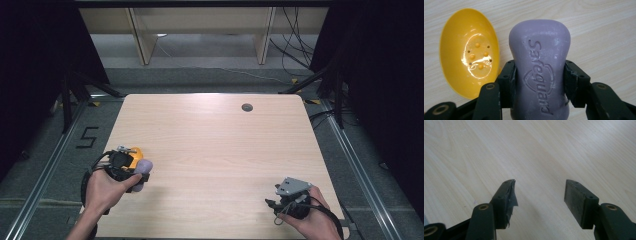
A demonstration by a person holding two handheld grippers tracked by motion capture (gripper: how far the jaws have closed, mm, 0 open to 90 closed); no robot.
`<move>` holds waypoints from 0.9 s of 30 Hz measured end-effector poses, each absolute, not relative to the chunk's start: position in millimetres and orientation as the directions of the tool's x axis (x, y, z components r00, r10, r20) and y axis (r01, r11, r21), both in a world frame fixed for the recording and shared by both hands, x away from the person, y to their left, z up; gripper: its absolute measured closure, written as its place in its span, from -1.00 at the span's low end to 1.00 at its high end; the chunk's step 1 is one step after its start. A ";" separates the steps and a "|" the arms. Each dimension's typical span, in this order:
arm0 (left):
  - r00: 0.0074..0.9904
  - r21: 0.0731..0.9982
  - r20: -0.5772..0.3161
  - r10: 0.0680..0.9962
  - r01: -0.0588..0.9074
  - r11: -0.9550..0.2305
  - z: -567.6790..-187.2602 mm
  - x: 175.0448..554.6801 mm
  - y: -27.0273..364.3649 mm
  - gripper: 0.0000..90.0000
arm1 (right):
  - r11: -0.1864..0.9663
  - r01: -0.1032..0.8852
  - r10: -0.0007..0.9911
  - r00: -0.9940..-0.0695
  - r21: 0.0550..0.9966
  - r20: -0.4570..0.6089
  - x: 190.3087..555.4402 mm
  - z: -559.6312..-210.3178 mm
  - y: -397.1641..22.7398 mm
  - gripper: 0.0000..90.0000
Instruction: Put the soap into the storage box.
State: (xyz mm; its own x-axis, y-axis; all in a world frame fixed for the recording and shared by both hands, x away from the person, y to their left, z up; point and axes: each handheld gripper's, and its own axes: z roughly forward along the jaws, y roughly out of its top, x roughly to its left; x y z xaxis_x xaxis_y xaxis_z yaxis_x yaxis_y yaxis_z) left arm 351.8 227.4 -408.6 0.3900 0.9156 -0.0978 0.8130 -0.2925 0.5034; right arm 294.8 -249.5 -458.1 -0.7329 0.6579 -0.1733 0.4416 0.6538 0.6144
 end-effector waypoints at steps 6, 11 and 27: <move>0.368 0.506 -0.092 0.925 0.817 -0.275 -405.9 354.7 230.0 0.09 | 0.651 0.443 0.662 -0.729 0.616 -0.175 295.0 -457.4 -250.2 -0.06; 0.355 0.507 -0.092 0.930 0.821 -0.264 -404.1 358.0 235.4 0.09 | 0.647 0.442 0.665 -0.725 0.622 -0.177 294.7 -457.1 -250.6 -0.06; 0.297 0.516 -0.083 0.951 0.830 -0.213 -403.5 369.4 247.2 0.09 | 0.631 0.453 0.681 -0.712 0.630 -0.170 294.3 -457.3 -250.3 -0.08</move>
